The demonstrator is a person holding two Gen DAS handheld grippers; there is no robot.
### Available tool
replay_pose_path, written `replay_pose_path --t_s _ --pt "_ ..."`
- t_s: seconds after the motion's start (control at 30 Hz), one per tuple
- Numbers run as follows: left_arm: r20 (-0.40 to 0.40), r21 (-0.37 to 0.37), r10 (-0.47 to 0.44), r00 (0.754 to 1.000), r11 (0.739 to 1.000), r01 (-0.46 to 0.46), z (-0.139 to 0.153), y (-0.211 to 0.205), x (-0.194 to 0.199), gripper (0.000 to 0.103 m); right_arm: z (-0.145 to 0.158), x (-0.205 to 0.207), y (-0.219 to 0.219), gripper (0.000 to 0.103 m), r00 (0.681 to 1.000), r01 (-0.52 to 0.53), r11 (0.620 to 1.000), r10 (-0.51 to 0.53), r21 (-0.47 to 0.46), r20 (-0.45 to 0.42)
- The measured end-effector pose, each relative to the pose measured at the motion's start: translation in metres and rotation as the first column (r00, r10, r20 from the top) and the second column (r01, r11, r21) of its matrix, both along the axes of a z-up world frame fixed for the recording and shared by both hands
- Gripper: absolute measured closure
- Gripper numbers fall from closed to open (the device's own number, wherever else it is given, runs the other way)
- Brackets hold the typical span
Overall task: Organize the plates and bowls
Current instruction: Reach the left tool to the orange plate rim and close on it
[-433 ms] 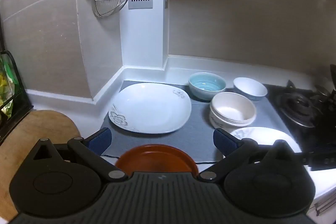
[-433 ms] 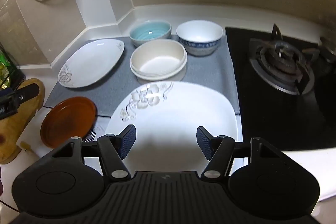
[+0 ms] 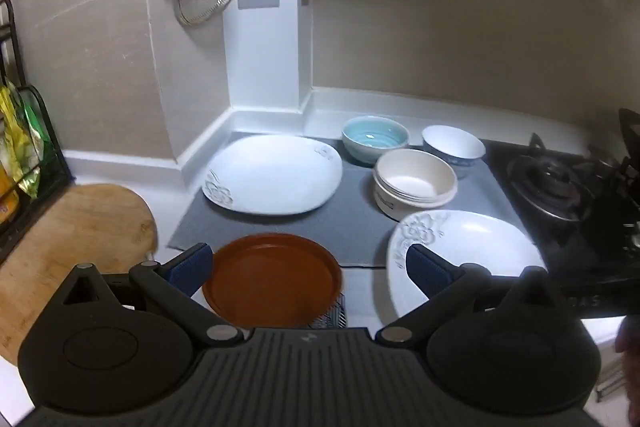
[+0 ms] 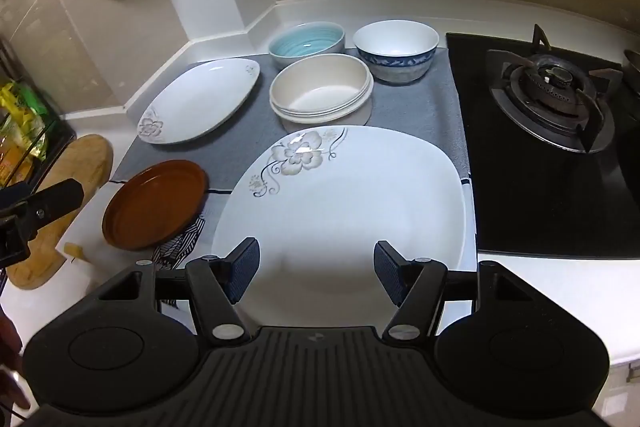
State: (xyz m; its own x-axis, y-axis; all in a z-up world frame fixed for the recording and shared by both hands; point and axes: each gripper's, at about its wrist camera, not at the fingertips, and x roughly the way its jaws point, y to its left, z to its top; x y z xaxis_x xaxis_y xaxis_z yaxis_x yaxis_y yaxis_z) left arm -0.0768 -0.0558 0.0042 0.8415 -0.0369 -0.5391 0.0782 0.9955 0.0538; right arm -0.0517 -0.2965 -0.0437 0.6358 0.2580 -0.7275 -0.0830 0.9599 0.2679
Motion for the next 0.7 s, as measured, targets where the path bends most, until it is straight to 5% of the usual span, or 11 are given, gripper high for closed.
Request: replay_pose_path --t_s 0.3,0.4,0.7 --pt "-0.137 -0.079 -0.016 0.990 0.997 0.005 0.015 0.016 0.022 0.001 0.006 -0.004 0.006 0.037 1.000 -0.002 0.999 0.003 -0.038 0.011" --pt "-0.132 -0.130 -0.048 0.990 0.991 0.031 0.016 0.026 0.034 0.001 0.014 0.001 0.006 0.037 0.999 0.030 0.998 -0.028 -0.061 0.036" --pt "-0.079 -0.115 -0.120 0.990 0.987 0.111 0.017 0.032 0.069 0.001 0.021 0.026 0.024 0.037 0.994 0.111 0.989 -0.109 -0.102 0.023"
